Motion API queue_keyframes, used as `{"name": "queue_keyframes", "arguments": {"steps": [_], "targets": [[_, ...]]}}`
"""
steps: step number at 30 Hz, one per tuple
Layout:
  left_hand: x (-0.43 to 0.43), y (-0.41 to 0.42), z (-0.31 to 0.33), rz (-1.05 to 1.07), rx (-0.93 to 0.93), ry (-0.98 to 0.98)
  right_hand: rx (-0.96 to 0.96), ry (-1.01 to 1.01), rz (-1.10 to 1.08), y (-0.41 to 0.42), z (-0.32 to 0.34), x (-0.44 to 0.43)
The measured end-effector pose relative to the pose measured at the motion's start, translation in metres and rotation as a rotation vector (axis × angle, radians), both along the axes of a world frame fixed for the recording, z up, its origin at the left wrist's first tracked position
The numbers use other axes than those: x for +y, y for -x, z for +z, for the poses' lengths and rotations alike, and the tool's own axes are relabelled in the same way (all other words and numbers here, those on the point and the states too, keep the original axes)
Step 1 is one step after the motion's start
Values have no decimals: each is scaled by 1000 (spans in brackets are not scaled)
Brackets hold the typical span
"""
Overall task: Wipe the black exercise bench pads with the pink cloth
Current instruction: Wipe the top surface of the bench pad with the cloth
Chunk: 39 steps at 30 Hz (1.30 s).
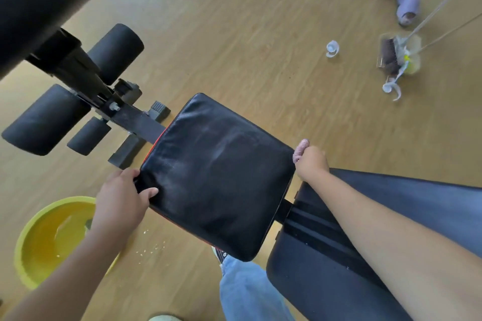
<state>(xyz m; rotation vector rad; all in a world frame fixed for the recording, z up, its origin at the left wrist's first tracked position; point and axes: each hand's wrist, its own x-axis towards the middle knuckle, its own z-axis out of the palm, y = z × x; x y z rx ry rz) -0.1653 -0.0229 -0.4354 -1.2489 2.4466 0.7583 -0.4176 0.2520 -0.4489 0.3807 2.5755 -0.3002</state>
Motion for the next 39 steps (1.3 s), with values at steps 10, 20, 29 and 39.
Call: {"name": "queue_keyframes", "arguments": {"steps": [10, 20, 29, 39], "targets": [[-2, -1, 0, -23, 0, -4, -43, -167, 211, -138, 35, -3], [2, -28, 6, 48, 190, -157, -232, -115, 308, -220, 32, 9], [27, -178, 15, 247, 345, -322, -303, 255, 651, -293, 54, -61], [33, -410, 40, 595, 309, -218, -193, 764, 1312, -443, 75, -211]]}}
